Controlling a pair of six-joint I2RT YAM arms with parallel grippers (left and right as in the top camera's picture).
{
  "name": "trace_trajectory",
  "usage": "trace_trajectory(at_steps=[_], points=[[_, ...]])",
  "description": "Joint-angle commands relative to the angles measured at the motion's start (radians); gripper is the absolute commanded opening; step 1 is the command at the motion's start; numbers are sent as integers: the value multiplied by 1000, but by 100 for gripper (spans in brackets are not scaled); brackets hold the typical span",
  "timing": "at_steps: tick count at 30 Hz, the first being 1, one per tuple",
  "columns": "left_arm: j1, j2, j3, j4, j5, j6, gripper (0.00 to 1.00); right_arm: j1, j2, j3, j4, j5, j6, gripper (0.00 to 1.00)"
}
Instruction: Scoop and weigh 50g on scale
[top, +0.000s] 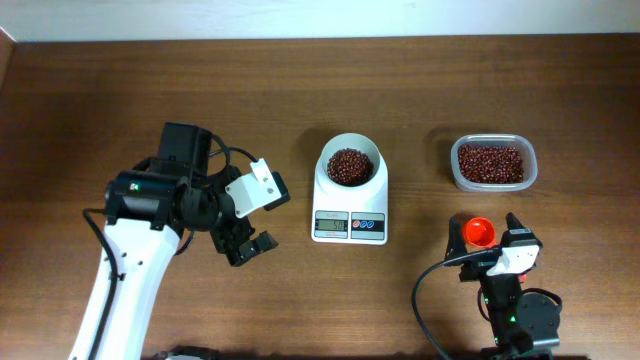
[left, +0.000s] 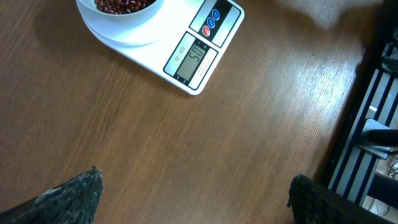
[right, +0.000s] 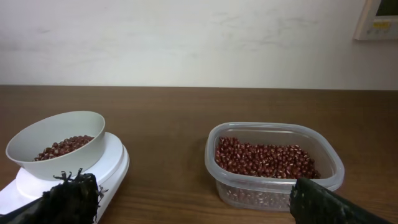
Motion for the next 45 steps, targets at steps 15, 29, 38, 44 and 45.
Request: trace_trajectory(at_steps=[15,29,38,44,45], points=[[4,-98,10,-312,-16,11,99,-6,-10,-5,-8,16,-10,99],[4,-956,-15,-375,-8,12,99,-6,-10,-5,-8,16,-10,99],[4,-1036,-48,-373,-1,13,99,-6,-10,-5,-8,16,-10,99],[4,-1089,-47,-396,21,65,99,-6,-10,-5,-8,16,-10,99],[4,-1117,-47,-394,21,65,99,-6,-10,-5,-8,16,-10,99]])
